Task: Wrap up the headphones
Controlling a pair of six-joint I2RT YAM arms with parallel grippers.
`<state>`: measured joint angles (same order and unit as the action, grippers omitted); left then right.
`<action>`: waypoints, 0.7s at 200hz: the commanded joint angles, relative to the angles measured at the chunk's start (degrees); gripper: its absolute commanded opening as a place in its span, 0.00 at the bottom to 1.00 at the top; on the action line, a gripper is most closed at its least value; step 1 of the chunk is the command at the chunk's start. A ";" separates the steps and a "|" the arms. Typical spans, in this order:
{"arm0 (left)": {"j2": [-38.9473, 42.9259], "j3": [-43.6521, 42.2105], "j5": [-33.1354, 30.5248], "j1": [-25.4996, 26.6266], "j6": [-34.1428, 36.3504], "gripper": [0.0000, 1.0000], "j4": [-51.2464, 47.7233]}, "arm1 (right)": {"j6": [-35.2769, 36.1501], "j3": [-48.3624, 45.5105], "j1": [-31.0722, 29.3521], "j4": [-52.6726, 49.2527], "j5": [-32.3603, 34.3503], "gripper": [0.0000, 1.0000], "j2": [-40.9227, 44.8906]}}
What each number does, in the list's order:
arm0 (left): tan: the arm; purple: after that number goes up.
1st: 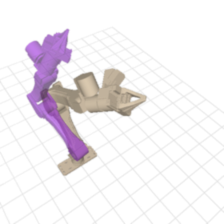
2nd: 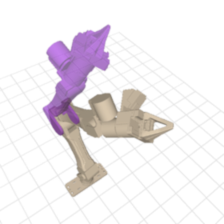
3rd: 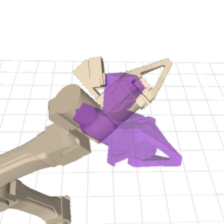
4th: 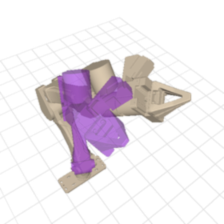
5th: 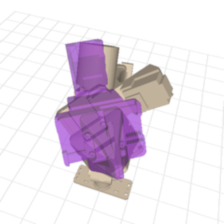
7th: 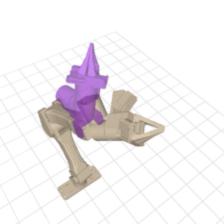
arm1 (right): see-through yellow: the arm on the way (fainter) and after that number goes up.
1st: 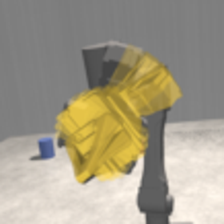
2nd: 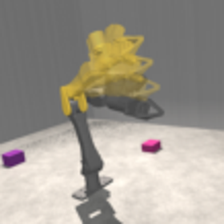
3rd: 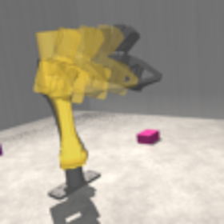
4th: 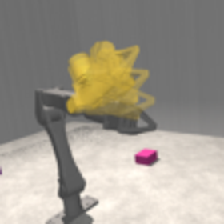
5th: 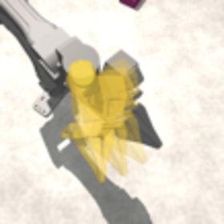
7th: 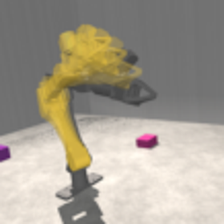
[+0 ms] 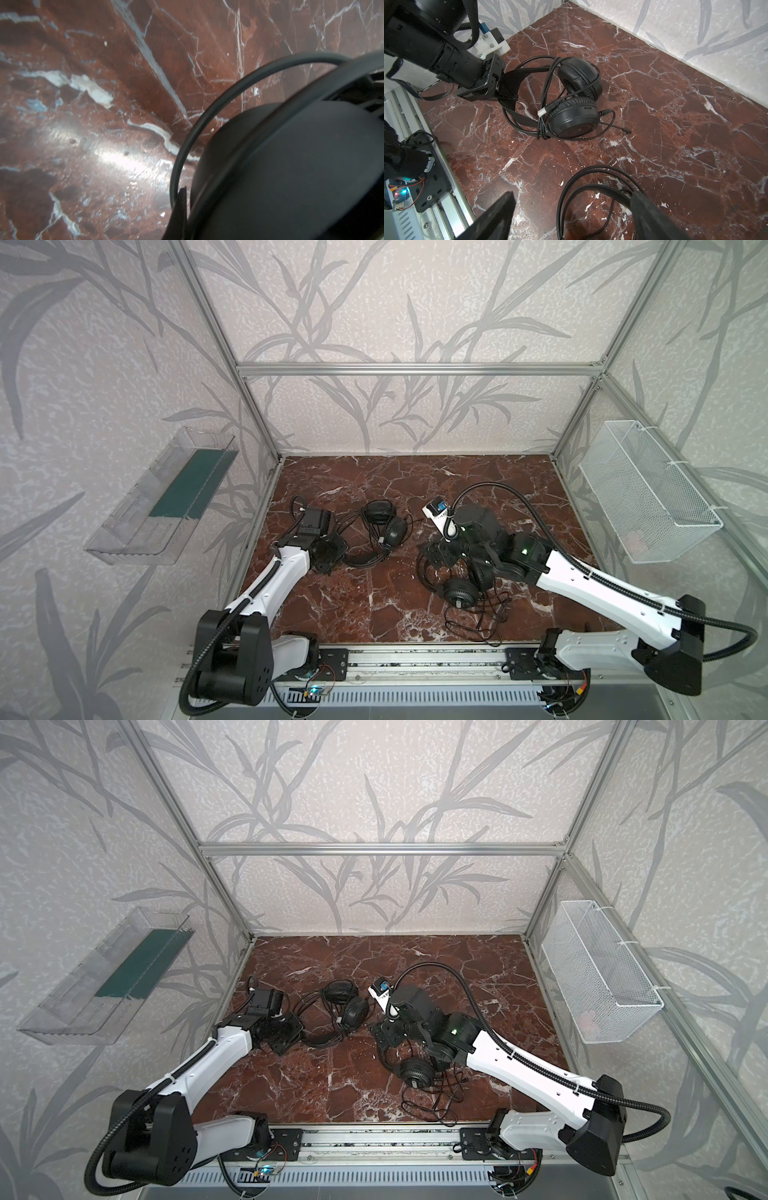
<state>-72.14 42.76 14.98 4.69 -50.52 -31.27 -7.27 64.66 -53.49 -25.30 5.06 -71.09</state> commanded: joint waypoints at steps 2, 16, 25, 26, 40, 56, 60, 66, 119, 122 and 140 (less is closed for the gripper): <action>-1.80 2.97 3.60 -1.98 0.58 0.00 2.86 | -1.01 -0.76 0.32 1.65 0.13 0.88 1.22; -3.03 3.04 4.73 -2.93 0.20 0.00 2.88 | -1.08 -0.96 0.32 1.82 -0.04 0.89 1.14; -3.62 2.77 5.53 -3.43 0.14 0.00 3.33 | -1.17 -1.03 0.36 1.93 -0.14 0.89 1.05; -3.71 2.77 5.56 -3.44 0.06 0.00 3.33 | -1.17 -1.03 0.34 1.93 -0.18 0.89 1.04; -4.27 2.52 5.76 -3.89 0.00 0.00 3.32 | -1.30 -1.23 0.34 1.91 -0.40 0.89 0.91; -4.46 1.91 5.67 -4.00 -0.24 0.00 3.38 | -1.57 -1.47 0.33 2.16 -0.65 0.89 0.78; -4.42 1.72 5.64 -3.99 -0.26 0.00 3.50 | -1.55 -1.55 0.35 2.18 -0.71 0.89 0.69; -4.50 1.48 5.51 -4.07 -0.27 0.00 3.44 | -1.66 -1.64 0.32 2.25 -0.83 0.89 0.65; -4.84 -0.46 5.25 -4.32 -0.80 0.00 4.48 | -2.22 -2.68 0.28 3.13 -1.37 0.89 0.24; -4.84 -0.67 5.22 -4.32 -0.99 0.00 4.53 | -2.24 -2.76 0.34 3.19 -1.45 0.89 0.25; -5.11 -1.30 5.02 -4.28 -1.19 0.00 4.81 | -2.47 -3.09 0.32 3.48 -1.53 0.89 0.25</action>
<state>-77.03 42.06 18.17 0.64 -50.72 -29.34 -8.99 62.37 -53.49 -23.38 4.01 -71.09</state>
